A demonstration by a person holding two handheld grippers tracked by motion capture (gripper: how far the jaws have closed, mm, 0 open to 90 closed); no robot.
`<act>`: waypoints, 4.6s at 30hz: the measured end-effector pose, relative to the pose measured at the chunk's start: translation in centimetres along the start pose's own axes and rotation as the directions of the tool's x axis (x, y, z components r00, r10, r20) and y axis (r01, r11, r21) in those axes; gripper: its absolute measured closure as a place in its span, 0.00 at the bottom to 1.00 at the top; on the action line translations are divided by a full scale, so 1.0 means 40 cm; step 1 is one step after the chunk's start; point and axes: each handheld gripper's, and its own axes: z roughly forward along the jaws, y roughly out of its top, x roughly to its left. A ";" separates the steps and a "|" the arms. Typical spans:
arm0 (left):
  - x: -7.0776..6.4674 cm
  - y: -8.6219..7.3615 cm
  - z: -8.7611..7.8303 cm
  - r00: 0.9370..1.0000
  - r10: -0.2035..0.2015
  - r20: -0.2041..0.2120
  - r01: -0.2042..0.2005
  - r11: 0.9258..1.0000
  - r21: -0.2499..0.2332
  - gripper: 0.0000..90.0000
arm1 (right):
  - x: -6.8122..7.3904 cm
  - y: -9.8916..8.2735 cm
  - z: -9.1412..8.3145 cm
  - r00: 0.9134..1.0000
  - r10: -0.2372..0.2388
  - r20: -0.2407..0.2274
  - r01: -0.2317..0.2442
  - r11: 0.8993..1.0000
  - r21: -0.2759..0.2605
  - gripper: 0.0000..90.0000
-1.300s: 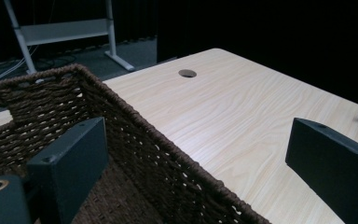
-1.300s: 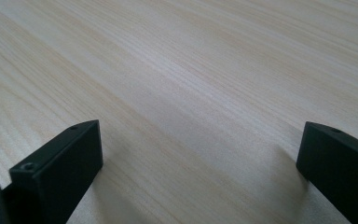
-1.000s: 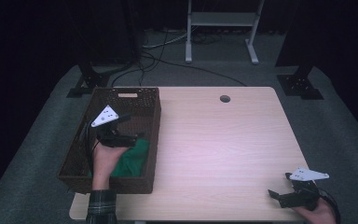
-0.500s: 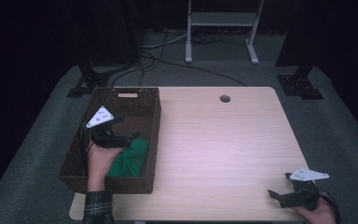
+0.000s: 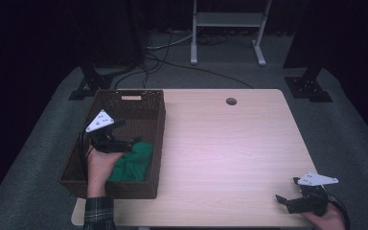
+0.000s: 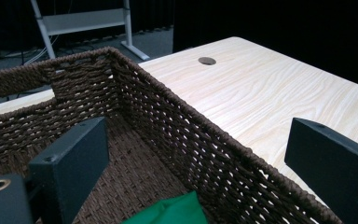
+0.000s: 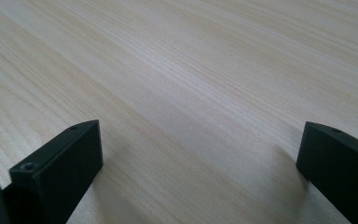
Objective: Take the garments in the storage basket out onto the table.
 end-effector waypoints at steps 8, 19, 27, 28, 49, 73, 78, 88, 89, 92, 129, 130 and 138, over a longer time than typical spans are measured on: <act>0.005 -0.005 -0.007 1.000 -0.002 -0.002 0.003 1.000 0.009 0.06 | 0.000 0.000 0.000 1.000 0.000 0.000 0.000 1.000 0.000 0.00; 0.014 -0.013 -0.023 1.000 -0.011 -0.015 0.011 1.000 0.018 0.06 | 0.000 0.000 0.000 1.000 0.000 0.000 0.000 1.000 0.000 0.00; 0.024 -0.023 -0.028 0.999 -0.025 -0.030 0.026 0.999 0.025 0.06 | 0.000 0.000 0.000 1.000 0.000 0.000 0.000 1.000 0.000 0.00; 0.025 -0.024 -0.028 0.999 -0.025 -0.030 0.026 0.999 0.027 0.06 | 0.000 0.000 0.000 1.000 0.000 0.000 0.000 1.000 0.000 0.00; 0.036 -0.054 -0.020 0.997 -0.049 -0.058 0.054 0.994 0.091 0.06 | 0.000 0.000 0.000 1.000 0.000 0.000 0.000 1.000 0.000 0.00; 0.018 -0.072 0.022 0.995 0.008 -0.100 0.022 0.957 0.290 0.06 | 0.001 -0.002 -0.002 1.000 0.003 0.005 -0.003 1.000 0.000 0.00; 0.021 -0.077 0.033 0.995 -0.005 -0.096 0.037 0.942 0.335 0.06 | 0.001 -0.003 -0.002 1.000 0.004 0.007 -0.004 1.000 0.000 0.00; 0.020 -0.080 0.037 0.994 -0.020 -0.111 0.058 0.934 0.354 0.06 | 0.001 -0.004 -0.003 1.000 0.009 0.011 -0.009 1.000 0.001 0.00; 0.020 -0.081 0.038 0.993 -0.019 -0.113 0.059 0.931 0.361 0.06 | 0.000 -0.004 -0.004 1.000 0.011 0.012 -0.011 1.000 0.000 0.00; 0.017 -0.083 0.044 0.993 -0.014 -0.114 0.057 0.921 0.385 0.06 | 0.001 -0.004 -0.004 1.000 0.011 0.012 -0.011 1.000 0.000 0.00; 0.030 -0.105 0.076 0.986 -0.059 -0.155 0.133 0.838 0.529 0.06 | 0.006 -0.015 -0.013 0.999 0.025 0.029 -0.025 1.000 -0.003 0.00; 0.030 -0.106 0.078 0.986 -0.057 -0.154 0.131 0.835 0.534 0.06 | 0.006 -0.015 -0.013 0.999 0.026 0.028 -0.025 1.000 -0.003 0.00; 0.030 -0.114 0.091 0.987 -0.057 -0.152 0.136 0.805 0.578 0.06 | 0.006 -0.015 -0.013 0.999 0.027 0.030 -0.027 1.000 -0.004 0.00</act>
